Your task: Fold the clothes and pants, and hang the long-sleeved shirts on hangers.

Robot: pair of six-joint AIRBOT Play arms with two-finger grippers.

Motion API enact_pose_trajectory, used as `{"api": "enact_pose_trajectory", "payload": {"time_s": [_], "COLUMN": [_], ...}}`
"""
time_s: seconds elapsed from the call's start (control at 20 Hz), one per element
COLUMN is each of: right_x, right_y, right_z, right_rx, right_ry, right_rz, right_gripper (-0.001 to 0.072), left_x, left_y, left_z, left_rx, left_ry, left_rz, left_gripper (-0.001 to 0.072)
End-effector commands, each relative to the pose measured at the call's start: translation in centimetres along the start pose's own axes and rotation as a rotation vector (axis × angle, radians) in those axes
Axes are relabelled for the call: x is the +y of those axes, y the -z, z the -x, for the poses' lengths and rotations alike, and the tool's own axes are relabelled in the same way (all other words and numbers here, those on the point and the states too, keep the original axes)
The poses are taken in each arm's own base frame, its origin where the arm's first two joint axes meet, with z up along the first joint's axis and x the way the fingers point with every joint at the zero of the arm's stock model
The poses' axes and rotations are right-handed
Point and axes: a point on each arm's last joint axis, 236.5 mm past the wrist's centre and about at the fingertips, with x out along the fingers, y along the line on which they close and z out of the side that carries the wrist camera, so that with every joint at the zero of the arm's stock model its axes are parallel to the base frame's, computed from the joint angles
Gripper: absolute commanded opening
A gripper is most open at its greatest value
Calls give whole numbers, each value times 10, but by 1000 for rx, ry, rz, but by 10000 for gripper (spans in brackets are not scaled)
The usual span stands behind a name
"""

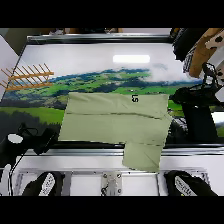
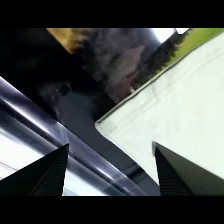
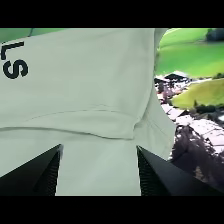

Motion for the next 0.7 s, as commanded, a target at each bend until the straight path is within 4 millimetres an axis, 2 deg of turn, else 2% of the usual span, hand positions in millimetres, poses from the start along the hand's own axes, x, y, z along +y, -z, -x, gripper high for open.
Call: {"api": "enact_pose_trajectory", "payload": {"time_s": [0.0,0.25,0.55,0.6,0.65], "right_x": [1,1,0,-1,-4], "right_y": [0,1,12,16,21], "right_z": [1,1,1,1,1], "right_rx": [-2,2,51,65,87], "right_ry": [-3,-3,0,3,8], "right_rz": [-2,-3,-2,0,3], "right_gripper": [502,502,502,503,504], "left_x": [-9,-23,-53,-54,-57], "left_y": [2,14,8,10,9], "left_z": [-8,-26,-42,-45,-47], "left_rx": [-22,10,42,53,54], "left_ry": [67,50,33,27,25], "left_rz": [63,28,-61,-64,-72], "left_gripper": [553,552,551,428,174]}}
